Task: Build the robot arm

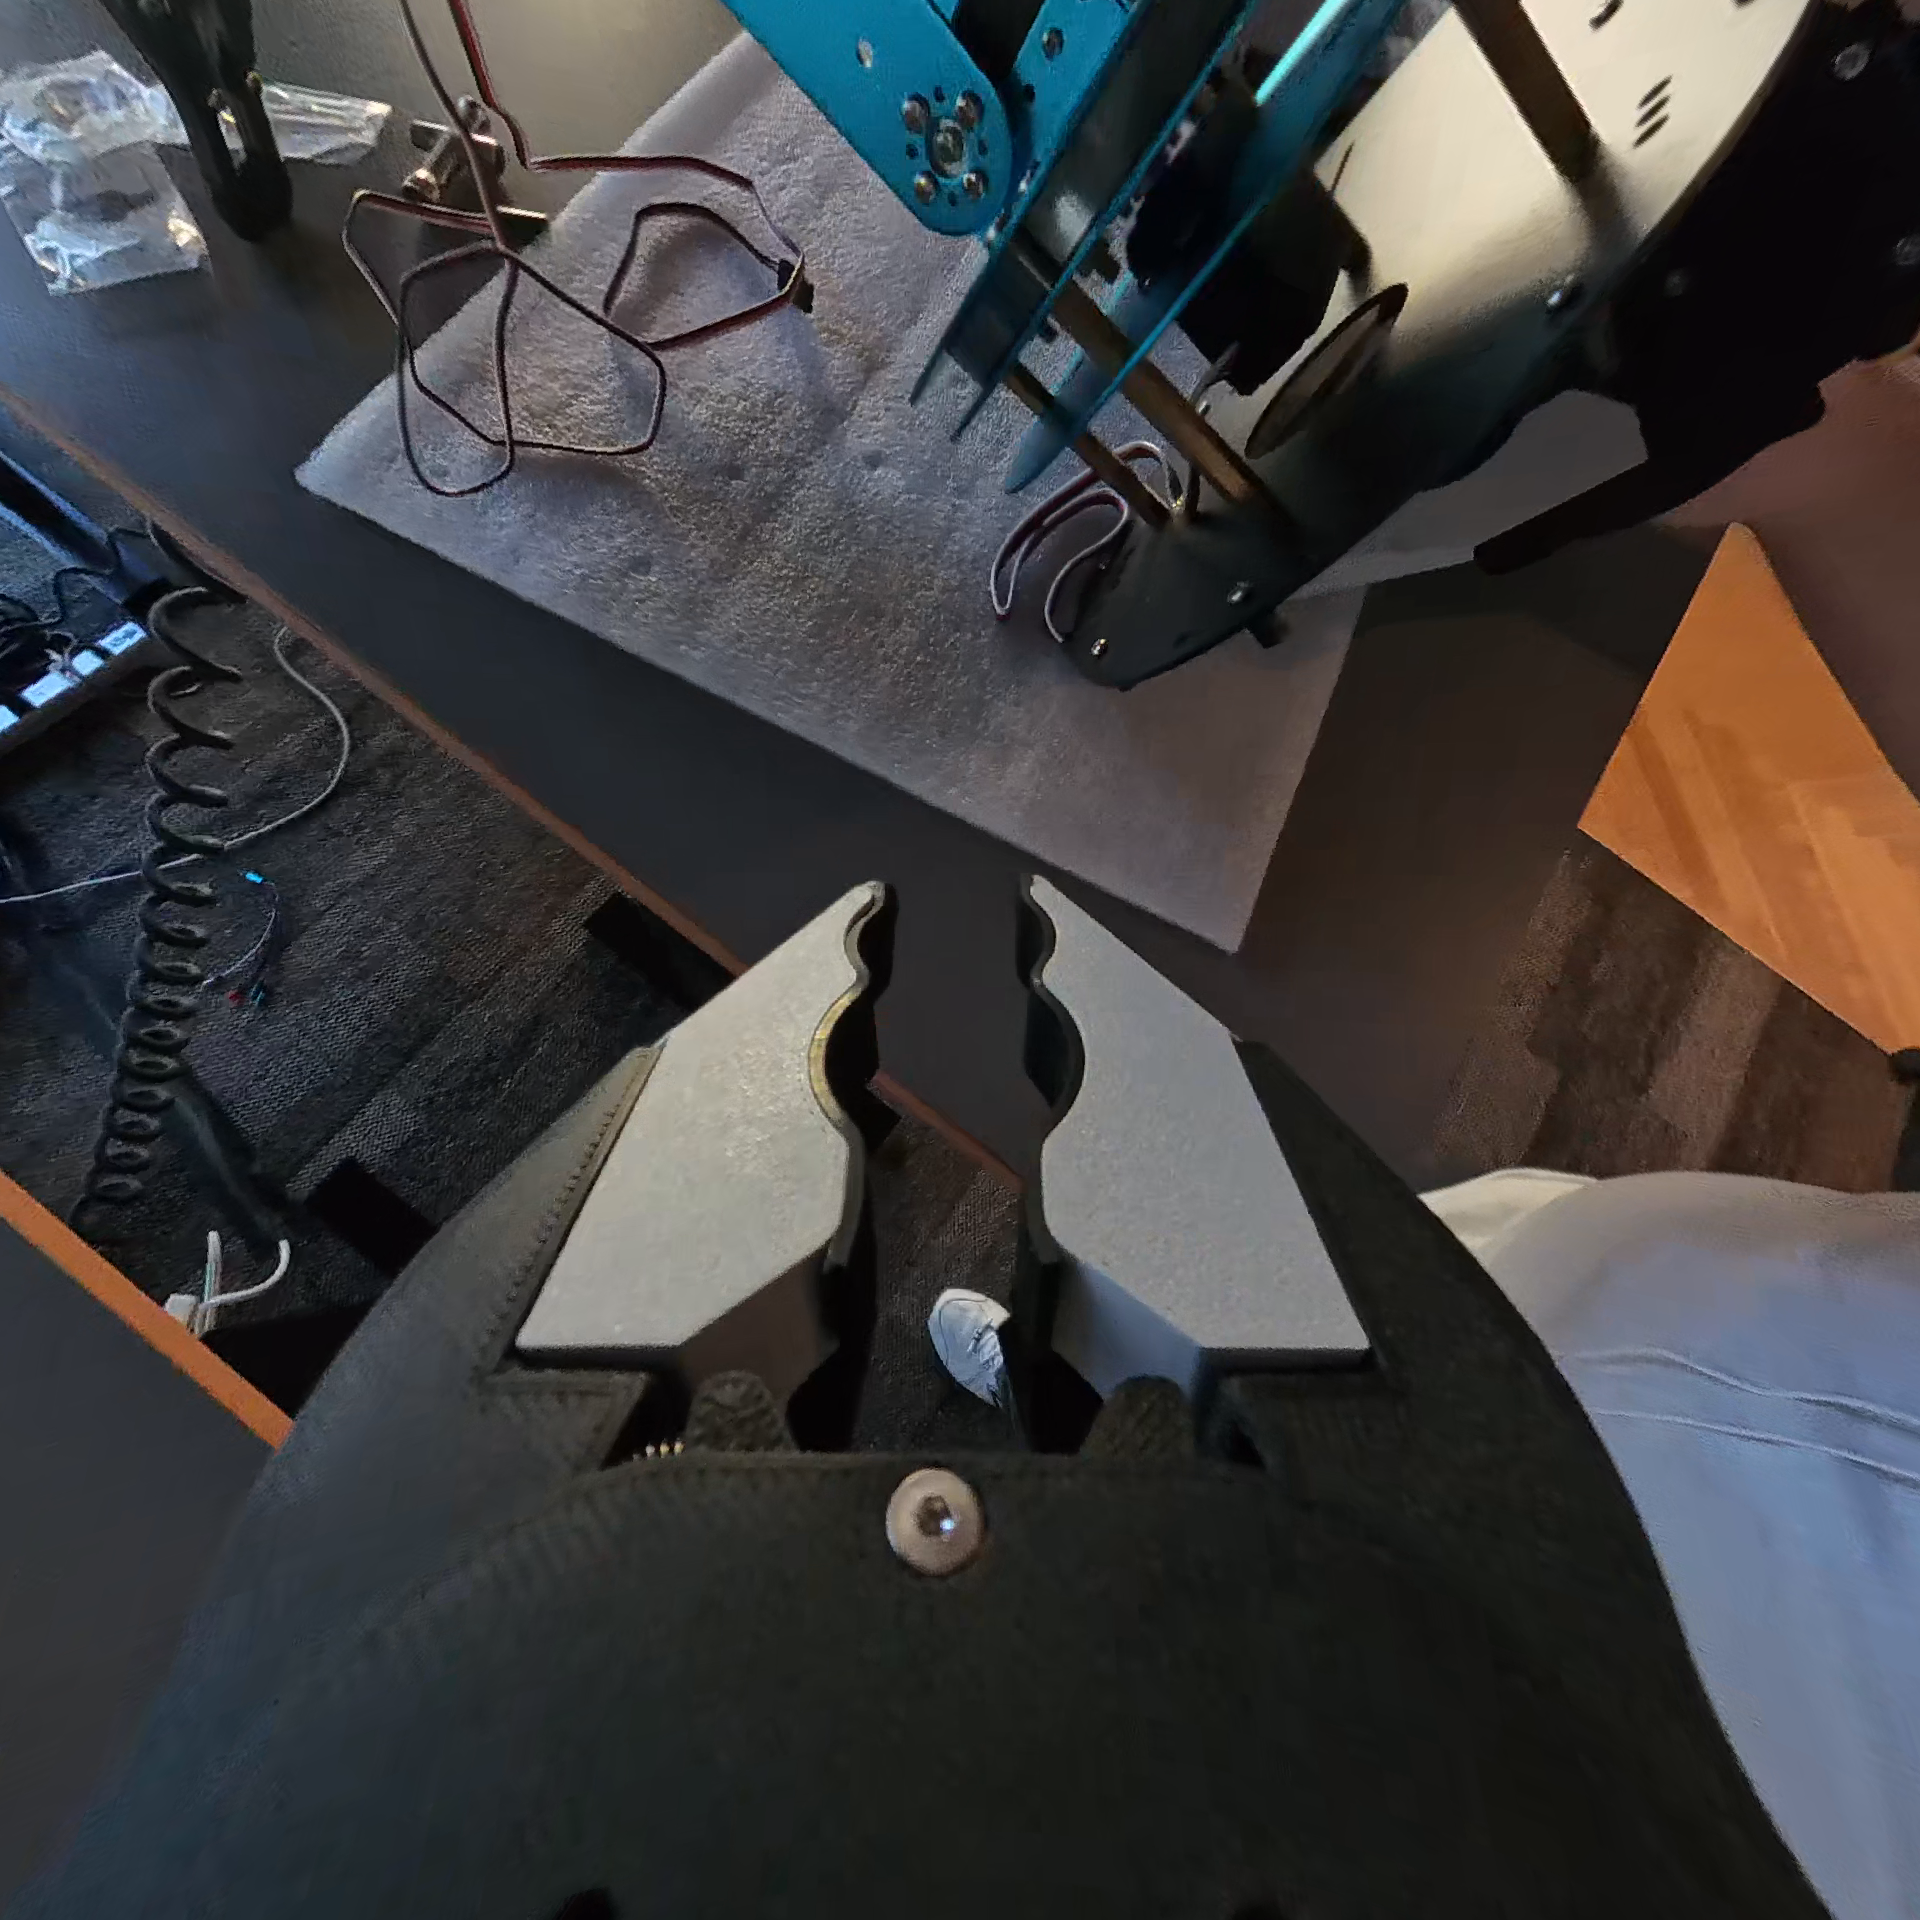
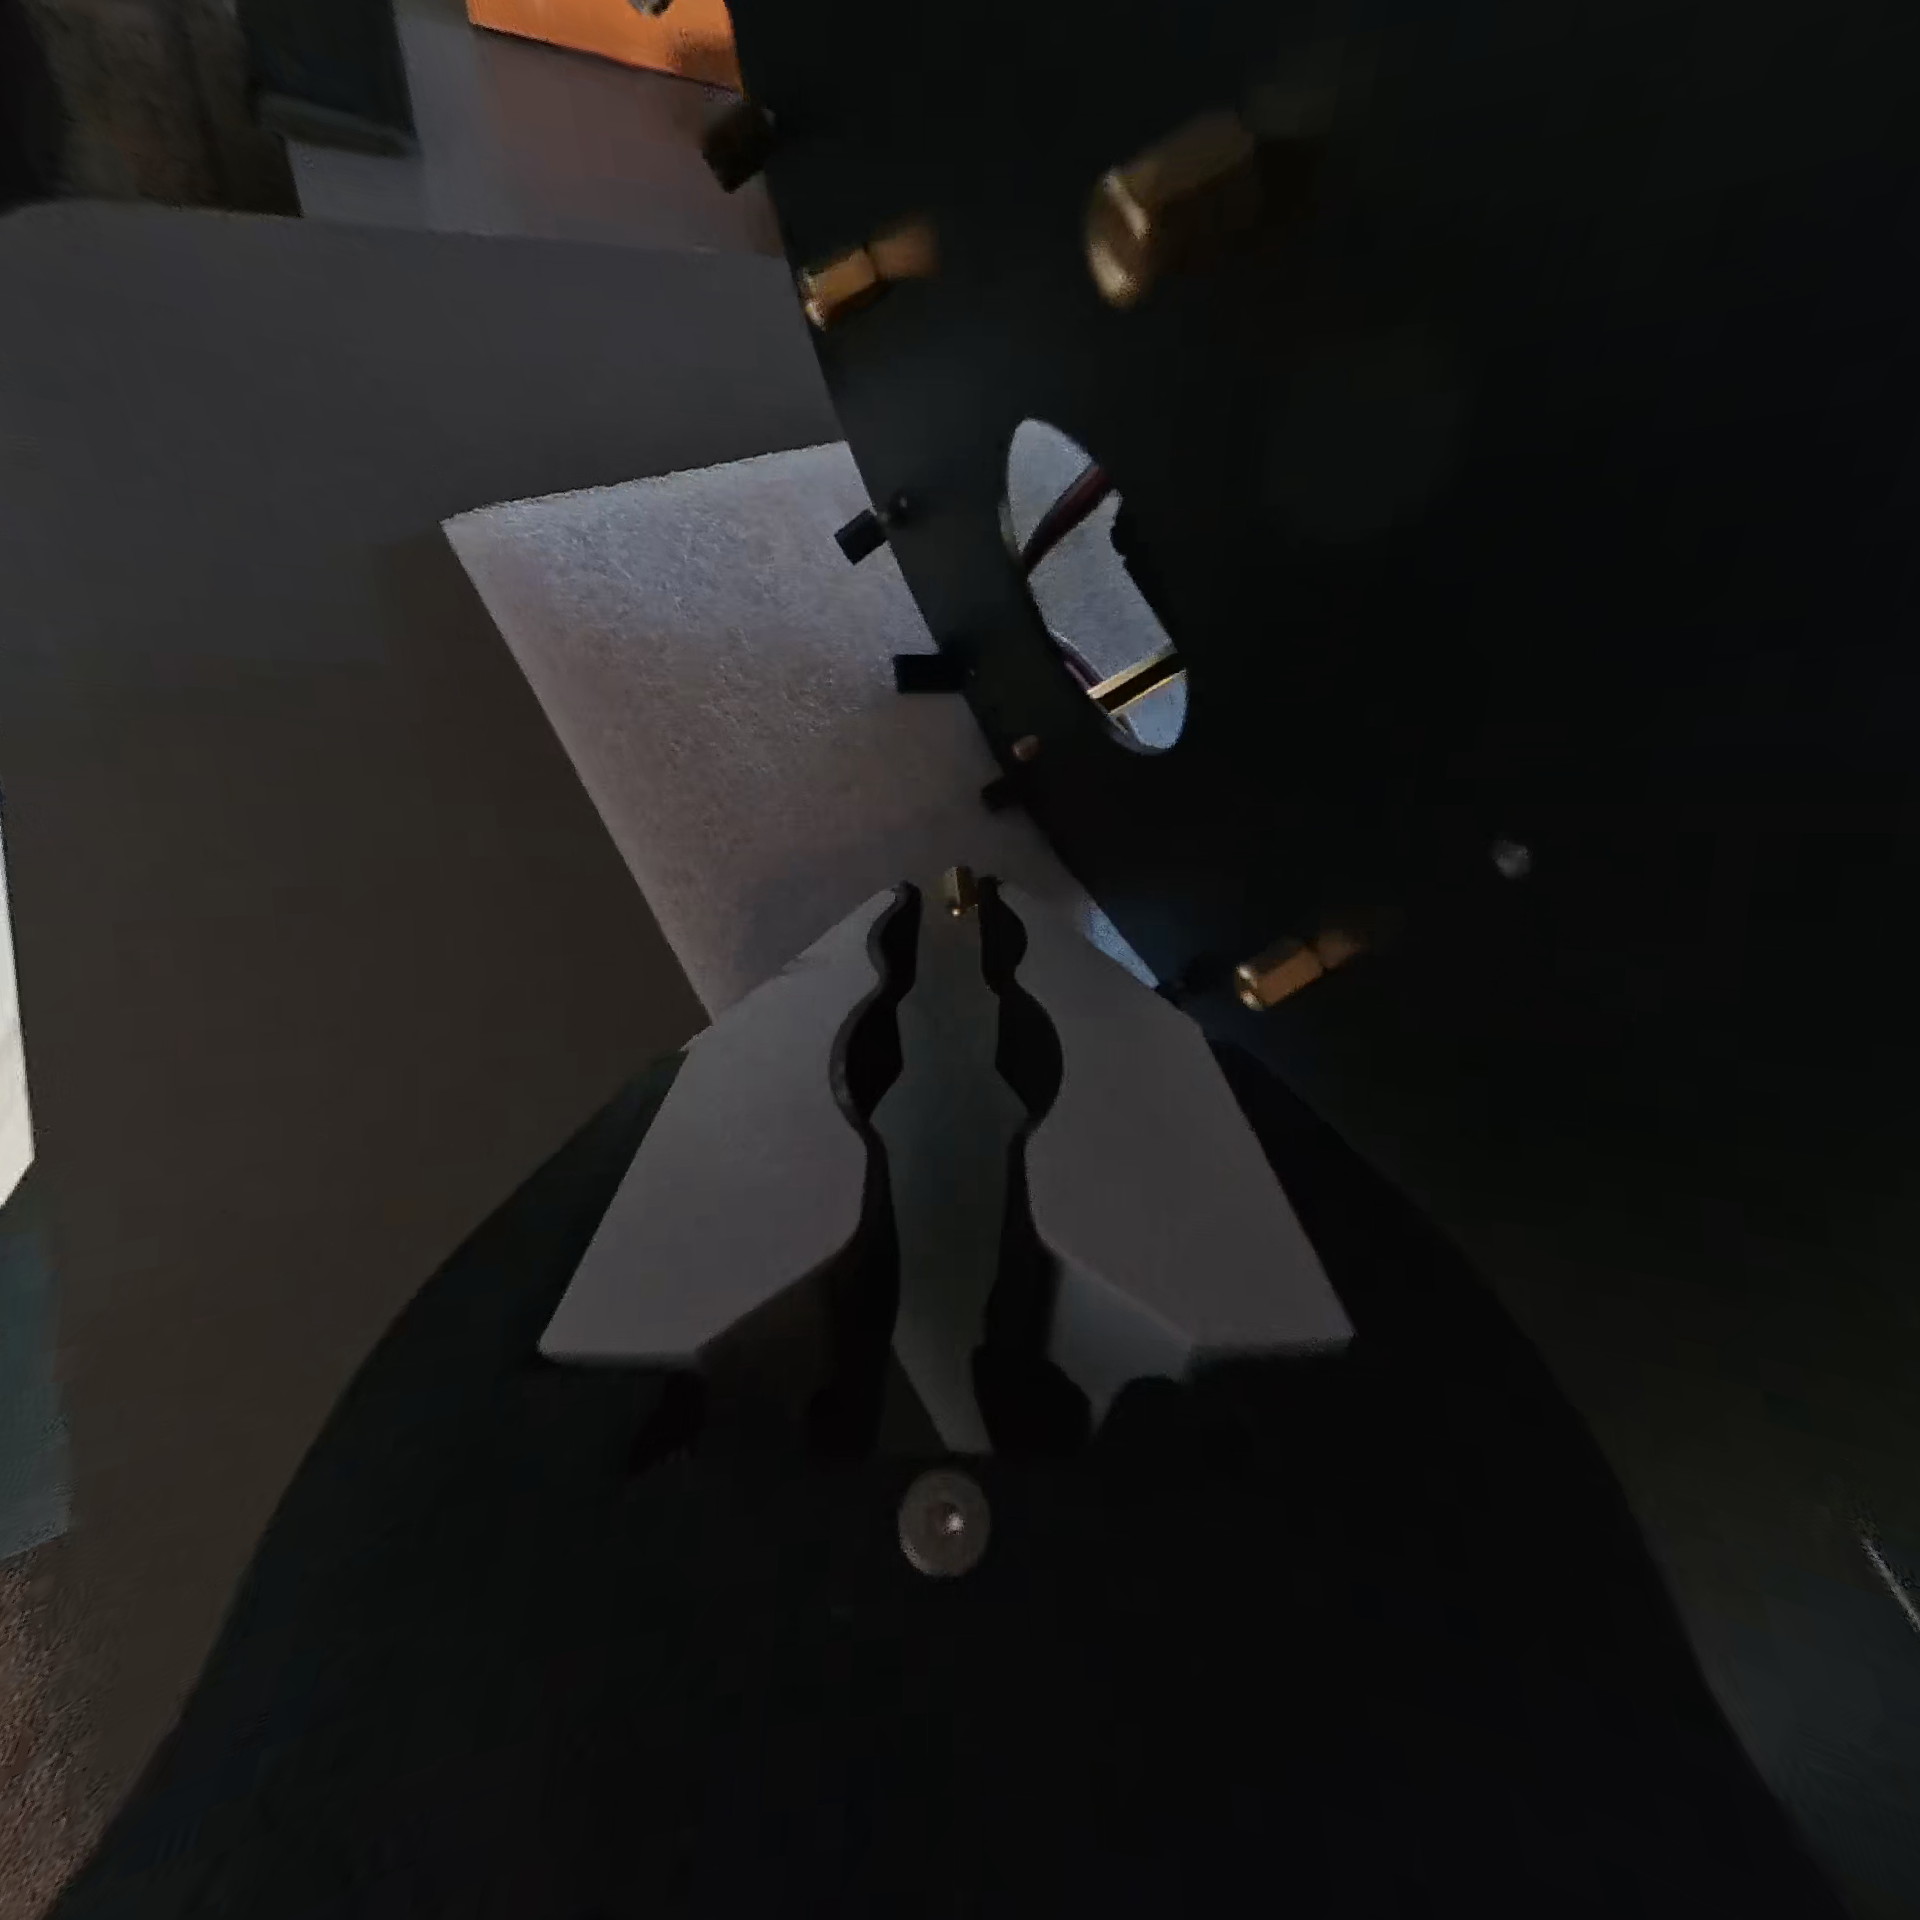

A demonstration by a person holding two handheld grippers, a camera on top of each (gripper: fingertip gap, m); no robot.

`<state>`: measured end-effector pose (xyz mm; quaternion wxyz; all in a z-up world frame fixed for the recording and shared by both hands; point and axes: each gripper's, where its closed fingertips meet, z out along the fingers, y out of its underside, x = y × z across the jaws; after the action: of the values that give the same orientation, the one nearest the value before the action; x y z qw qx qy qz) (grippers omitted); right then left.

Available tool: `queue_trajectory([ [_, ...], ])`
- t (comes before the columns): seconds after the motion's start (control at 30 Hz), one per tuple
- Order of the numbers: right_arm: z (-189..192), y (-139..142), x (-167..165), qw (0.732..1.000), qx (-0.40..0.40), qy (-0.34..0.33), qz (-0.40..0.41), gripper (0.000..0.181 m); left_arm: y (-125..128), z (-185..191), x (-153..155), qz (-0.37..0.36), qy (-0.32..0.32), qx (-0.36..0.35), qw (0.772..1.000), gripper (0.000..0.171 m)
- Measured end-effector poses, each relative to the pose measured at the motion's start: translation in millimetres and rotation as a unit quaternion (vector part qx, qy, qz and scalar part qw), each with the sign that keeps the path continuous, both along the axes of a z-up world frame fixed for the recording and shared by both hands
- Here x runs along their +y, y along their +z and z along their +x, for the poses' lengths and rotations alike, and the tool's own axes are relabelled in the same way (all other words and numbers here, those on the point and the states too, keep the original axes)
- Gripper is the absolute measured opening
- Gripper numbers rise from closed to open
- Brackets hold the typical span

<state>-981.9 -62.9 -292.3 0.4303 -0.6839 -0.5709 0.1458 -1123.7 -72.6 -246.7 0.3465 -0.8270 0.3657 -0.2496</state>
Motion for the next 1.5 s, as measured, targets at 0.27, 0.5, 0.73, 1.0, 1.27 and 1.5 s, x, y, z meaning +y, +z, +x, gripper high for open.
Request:
queue_trajectory([
  [0.27, -4.8, 24.8, -12.6, 0.996, 0.017, -0.01, 0.085, 0.003, 15.2, 18.5, -32.4, -0.026, 0.036, -0.086, 0.995, 0.021],
  [0.5, -35.7, 79.0, -78.2, 0.984, 0.073, 0.019, 0.159, 0.003, 49.4, 80.9, -77.5, -0.107, -0.006, -0.314, 0.943, 0.025],
  [0.73, -27.4, 88.6, -107.1, 0.983, 0.082, 0.058, 0.154, 0.003, 46.3, 118.7, -98.2, -0.155, -0.023, -0.364, 0.918, 0.025],
  [1.0, -16.8, 92.4, -122.5, 0.98, 0.093, 0.074, 0.159, 0.003, 45.6, 137.7, -111.8, -0.172, -0.029, -0.373, 0.911, 0.006],
  [1.27, -13.5, 115.2, -141.3, 0.964, 0.179, 0.086, 0.175, 0.016, 76.2, 139.7, -131.1, -0.246, -0.069, -0.487, 0.835, 0.003],
  [1.5, -10.7, 130.2, -153.7, 0.954, 0.191, 0.083, 0.215, 0.008, 87.9, 143.6, -144.5, -0.288, -0.098, -0.52, 0.798, 0.003],
])
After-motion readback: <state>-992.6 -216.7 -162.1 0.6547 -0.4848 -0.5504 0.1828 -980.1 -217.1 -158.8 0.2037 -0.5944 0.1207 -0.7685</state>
